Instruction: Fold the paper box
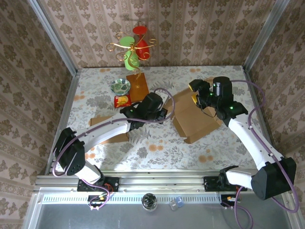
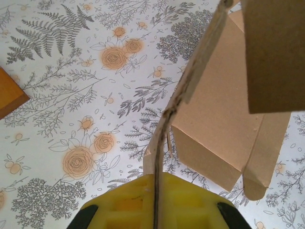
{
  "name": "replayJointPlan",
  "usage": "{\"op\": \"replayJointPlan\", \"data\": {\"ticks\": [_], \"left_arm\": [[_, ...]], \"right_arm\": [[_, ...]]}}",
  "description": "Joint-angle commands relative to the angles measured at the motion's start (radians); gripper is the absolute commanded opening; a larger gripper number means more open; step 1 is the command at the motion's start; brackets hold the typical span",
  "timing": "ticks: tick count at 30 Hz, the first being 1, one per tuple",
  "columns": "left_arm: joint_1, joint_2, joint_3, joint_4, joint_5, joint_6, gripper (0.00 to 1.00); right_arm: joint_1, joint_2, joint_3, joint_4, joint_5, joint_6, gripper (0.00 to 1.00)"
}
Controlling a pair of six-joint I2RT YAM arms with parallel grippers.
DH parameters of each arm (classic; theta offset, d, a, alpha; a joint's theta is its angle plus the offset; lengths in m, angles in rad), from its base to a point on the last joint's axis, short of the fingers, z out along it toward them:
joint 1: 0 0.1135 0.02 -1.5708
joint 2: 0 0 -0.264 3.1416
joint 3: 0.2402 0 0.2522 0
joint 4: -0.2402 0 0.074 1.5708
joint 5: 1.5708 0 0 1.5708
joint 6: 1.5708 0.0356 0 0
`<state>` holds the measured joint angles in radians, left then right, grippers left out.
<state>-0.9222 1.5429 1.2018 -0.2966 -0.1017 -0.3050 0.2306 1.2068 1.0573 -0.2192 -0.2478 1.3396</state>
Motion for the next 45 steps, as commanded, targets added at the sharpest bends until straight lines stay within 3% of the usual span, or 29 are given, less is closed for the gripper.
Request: {"op": "replayJointPlan", "data": {"ticks": [1,13,21,41,45], "left_arm": [[-0.005,0.020,0.050,-0.029,-0.022,0.061,0.00],[-0.017,0.044,0.091,-0.046,-0.024,0.096,0.00],[-0.019,0.045,0.093,-0.049,-0.024,0.096,0.00],[-0.019,0.034,0.087,-0.048,-0.024,0.089,0.00],[-0.015,0.020,0.080,-0.046,-0.027,0.086,0.00]], "right_arm": [[-0.006,-0.013,0.002,0.033,0.049,0.005,0.65],[-0.010,0.017,0.044,-0.017,0.061,0.017,0.66],[-0.012,0.057,0.076,-0.059,0.044,0.014,0.39],[-0.042,0.048,0.022,-0.098,0.029,0.014,0.01],[-0.046,0.023,-0.037,-0.048,0.044,0.056,0.00]]}}
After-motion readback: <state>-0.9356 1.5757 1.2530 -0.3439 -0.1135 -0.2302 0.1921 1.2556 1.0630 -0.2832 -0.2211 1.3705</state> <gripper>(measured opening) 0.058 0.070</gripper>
